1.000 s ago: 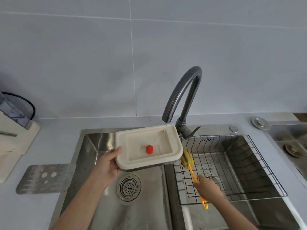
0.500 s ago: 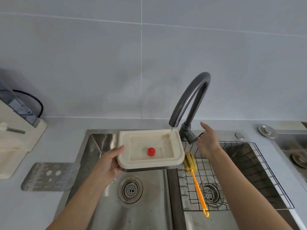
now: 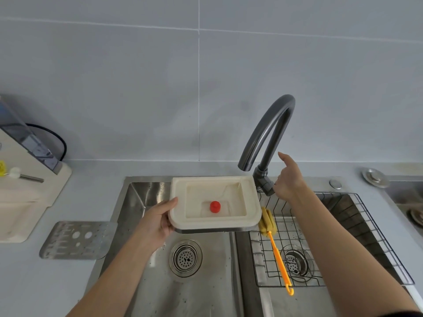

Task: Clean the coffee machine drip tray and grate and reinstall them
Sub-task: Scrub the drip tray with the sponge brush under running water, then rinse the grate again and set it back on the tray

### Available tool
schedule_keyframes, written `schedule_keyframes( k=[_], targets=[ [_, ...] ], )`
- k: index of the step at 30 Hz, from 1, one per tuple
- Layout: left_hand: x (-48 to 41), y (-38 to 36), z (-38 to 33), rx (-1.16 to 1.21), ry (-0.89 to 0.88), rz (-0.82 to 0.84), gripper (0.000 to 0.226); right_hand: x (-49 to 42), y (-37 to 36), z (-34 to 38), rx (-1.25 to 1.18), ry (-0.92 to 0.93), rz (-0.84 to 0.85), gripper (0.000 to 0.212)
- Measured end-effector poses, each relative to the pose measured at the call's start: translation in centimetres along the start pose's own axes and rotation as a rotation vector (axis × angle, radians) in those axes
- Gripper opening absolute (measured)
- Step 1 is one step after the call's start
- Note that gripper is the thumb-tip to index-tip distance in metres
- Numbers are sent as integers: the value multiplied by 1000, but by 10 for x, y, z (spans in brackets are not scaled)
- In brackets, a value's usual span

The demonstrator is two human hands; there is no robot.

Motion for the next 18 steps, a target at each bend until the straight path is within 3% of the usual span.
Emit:
schedule_keyframes(
  k=[4,7,9,12,15,18],
  targets=[
    [2,-1,-2,-2,11,-2,11,10,2,-2,132,-9,55,74],
    [4,1,-5,-15,7,-1,12,15,11,-20,351,73,-9,66],
    [7,6,-9,-48,4,14,11,23,7,-43,449,122,37,59],
    [12,18,-18,-80,6,28,21,40,-7,-87,438,118,182,58],
    [18,32,-31,-147,-7,19,13,55,-22,-119,422,148,285,47],
    [25,49,-43,-254,0,-2,14,61,-33,-145,357,99,352,48]
  ],
)
Point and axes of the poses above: each hand's wrist, its own x-axis away from the middle knuckle, its own y-axis out of the back of the hand, z = x × y, the point moved 6 cm from there along -x, towards the middle knuckle, and after that the axes turned 11 degrees about -y, right-handed, at the moved point
